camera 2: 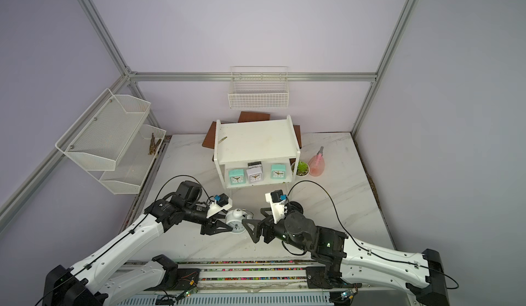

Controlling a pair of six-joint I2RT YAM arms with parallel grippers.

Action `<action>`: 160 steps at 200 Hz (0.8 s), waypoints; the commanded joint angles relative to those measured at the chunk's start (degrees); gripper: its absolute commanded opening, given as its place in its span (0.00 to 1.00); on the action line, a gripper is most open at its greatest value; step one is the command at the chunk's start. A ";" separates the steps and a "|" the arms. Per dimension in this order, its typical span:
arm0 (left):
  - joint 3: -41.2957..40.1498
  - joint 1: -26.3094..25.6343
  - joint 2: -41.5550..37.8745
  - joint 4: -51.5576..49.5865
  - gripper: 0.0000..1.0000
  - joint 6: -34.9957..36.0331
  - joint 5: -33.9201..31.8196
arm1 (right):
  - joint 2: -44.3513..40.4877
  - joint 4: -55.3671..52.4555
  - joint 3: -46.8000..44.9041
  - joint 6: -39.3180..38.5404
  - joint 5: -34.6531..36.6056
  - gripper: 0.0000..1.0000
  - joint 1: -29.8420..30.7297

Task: Place the alarm clocks on the shelf by style
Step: Pick up the alarm from the center of the board.

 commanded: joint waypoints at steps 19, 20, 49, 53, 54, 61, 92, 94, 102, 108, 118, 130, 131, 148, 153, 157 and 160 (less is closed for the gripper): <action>2.02 0.24 -5.62 7.15 0.23 -6.82 -4.06 | 0.49 7.66 -4.72 22.75 10.44 1.00 0.17; 2.02 0.24 -5.62 7.18 0.23 -6.93 -4.16 | 0.68 7.89 -4.70 22.88 10.39 1.00 0.18; 2.04 0.14 -6.40 8.07 0.23 -8.88 -7.33 | 5.87 12.87 -2.36 23.11 9.35 1.00 1.09; 2.09 0.09 -6.34 8.12 0.23 -9.22 -7.78 | 6.53 13.30 -2.08 23.09 9.36 1.00 1.33; 2.14 0.12 -6.33 8.19 0.23 -9.40 -7.91 | 6.68 13.44 -1.97 23.09 9.37 1.00 1.41; 2.16 0.10 -6.19 8.31 0.23 -10.09 -8.64 | 7.81 14.35 -1.64 23.00 9.78 1.00 2.02; 2.68 0.12 -5.80 8.70 0.23 -12.34 -11.88 | 12.25 16.54 -0.41 23.05 13.19 1.00 4.84; 2.71 0.08 -5.75 8.77 0.23 -12.38 -11.94 | 12.50 16.60 -0.32 22.97 13.41 1.00 5.01; 2.80 0.06 -5.66 8.74 0.23 -12.48 -11.93 | 13.43 16.82 0.16 22.59 14.21 1.00 5.56; 2.82 0.06 -5.62 8.78 0.23 -12.57 -11.74 | 14.04 17.03 0.50 22.33 14.82 1.00 5.91; 2.81 -0.02 -5.53 8.79 0.23 -12.66 -11.34 | 15.17 17.63 0.89 22.08 15.95 1.00 6.55; 2.83 -0.16 -5.57 8.81 0.23 -12.66 -11.11 | 16.59 17.87 1.66 21.86 17.20 1.00 7.24; 2.82 -0.22 -5.60 8.76 0.23 -12.66 -11.11 | 16.72 17.87 1.74 21.81 17.38 1.00 7.27; 2.82 -0.33 -5.74 8.79 0.25 -12.67 -11.03 | 19.03 18.31 3.06 21.46 19.22 1.00 8.27; 2.73 -0.37 -5.88 8.85 0.25 -12.59 -10.94 | 19.70 18.61 3.42 21.19 19.65 1.00 8.56; 2.68 -0.38 -5.95 8.88 0.26 -12.57 -10.87 | 20.25 18.74 3.76 21.08 20.01 1.00 8.72; 2.64 -0.38 -5.90 8.85 0.26 -12.56 -10.83 | 20.70 18.75 4.08 21.00 20.40 1.00 8.86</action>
